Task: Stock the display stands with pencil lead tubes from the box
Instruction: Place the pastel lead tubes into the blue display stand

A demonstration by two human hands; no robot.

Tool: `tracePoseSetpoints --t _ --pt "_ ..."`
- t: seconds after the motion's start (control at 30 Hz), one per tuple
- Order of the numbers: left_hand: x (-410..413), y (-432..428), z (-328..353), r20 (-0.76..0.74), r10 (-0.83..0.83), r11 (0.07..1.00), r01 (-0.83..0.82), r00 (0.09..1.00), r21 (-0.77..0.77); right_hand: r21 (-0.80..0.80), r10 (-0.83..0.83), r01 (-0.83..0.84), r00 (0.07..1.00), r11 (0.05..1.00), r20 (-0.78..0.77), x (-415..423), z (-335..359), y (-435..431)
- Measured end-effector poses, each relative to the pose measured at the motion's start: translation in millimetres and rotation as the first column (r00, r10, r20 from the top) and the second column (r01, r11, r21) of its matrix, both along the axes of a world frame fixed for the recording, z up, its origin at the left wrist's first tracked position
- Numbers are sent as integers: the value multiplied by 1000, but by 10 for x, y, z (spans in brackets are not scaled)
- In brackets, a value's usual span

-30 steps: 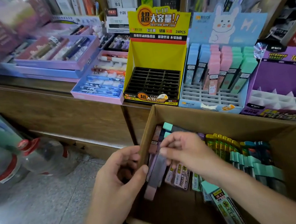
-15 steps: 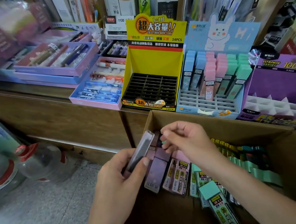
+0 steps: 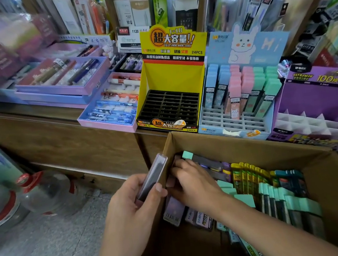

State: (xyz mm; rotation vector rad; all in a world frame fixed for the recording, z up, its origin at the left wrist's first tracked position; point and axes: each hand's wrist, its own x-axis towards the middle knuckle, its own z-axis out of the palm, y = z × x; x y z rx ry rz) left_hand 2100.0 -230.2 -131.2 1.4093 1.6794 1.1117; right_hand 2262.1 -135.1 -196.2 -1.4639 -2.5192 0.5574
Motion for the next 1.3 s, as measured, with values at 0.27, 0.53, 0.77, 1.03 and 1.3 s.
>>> tracePoseSetpoints --t 0.27,0.53,0.77,1.03,1.3 --pt "46 15 29 -48 -18 1000 18 999 -8 42 -47 73 894 996 -445 413 163 -122" --pt "179 76 84 -52 -89 995 91 995 29 -393 -404 136 512 910 -758 819 542 -299" --pt "401 76 44 300 -245 941 300 922 -155 -622 -584 -51 294 781 -757 779 568 -329" --pt "423 31 -104 381 -113 959 201 918 -200 -480 -547 278 556 832 -625 803 328 -179" --pt "466 62 -150 439 -29 964 142 898 -226 -57 -312 307 945 950 -98 717 11 47"
